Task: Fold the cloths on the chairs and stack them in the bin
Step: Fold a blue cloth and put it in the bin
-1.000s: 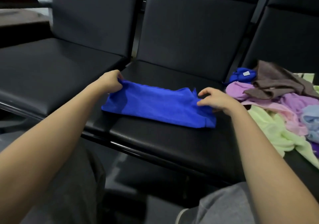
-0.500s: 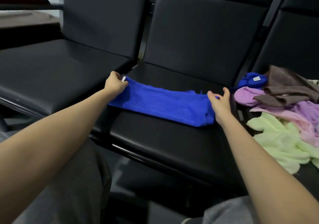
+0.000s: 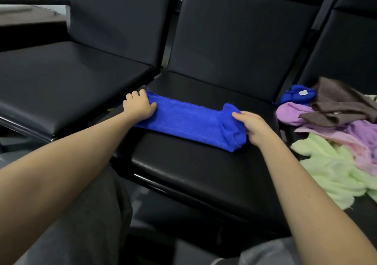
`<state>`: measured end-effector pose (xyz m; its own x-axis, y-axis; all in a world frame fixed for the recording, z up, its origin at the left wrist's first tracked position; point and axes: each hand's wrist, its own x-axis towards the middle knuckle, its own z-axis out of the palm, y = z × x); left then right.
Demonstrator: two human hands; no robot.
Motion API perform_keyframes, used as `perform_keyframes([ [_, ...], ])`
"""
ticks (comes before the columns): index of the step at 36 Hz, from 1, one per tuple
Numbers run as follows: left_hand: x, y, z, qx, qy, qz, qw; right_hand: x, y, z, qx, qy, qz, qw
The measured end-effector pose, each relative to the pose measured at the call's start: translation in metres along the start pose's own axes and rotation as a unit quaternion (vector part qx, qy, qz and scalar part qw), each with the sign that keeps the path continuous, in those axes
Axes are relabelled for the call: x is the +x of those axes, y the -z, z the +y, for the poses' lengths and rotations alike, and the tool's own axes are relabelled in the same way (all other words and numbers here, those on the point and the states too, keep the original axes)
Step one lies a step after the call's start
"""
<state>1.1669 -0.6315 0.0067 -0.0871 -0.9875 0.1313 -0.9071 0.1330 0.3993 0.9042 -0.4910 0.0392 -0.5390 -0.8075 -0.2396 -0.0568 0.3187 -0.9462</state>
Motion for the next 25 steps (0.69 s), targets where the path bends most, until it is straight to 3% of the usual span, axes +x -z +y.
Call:
perform_keyframes([
  [4,-0.001,-0.003,-0.002,0.005,-0.019,0.013,1.000,0.003,0.005,0.001,0.010,0.051,0.088,0.995],
  [7,-0.001,-0.003,-0.003,0.006,-0.018,0.010,1.000,0.004,0.012,0.004,-0.069,0.035,0.121,0.990],
  [10,0.000,-0.003,-0.003,0.004,-0.017,0.006,1.000,-0.002,0.021,0.006,-0.162,-0.025,0.100,0.981],
  [17,-0.002,-0.002,-0.002,0.013,-0.013,0.002,1.000,-0.021,0.044,0.002,-0.216,-0.157,-0.005,0.964],
  [20,-0.003,-0.002,-0.001,0.015,-0.016,0.004,1.000,-0.024,0.048,0.006,-0.197,-0.163,-0.021,0.966],
  [25,-0.004,-0.001,-0.002,0.018,-0.020,0.000,1.000,-0.031,0.053,0.003,-0.029,-0.099,0.002,0.995],
])
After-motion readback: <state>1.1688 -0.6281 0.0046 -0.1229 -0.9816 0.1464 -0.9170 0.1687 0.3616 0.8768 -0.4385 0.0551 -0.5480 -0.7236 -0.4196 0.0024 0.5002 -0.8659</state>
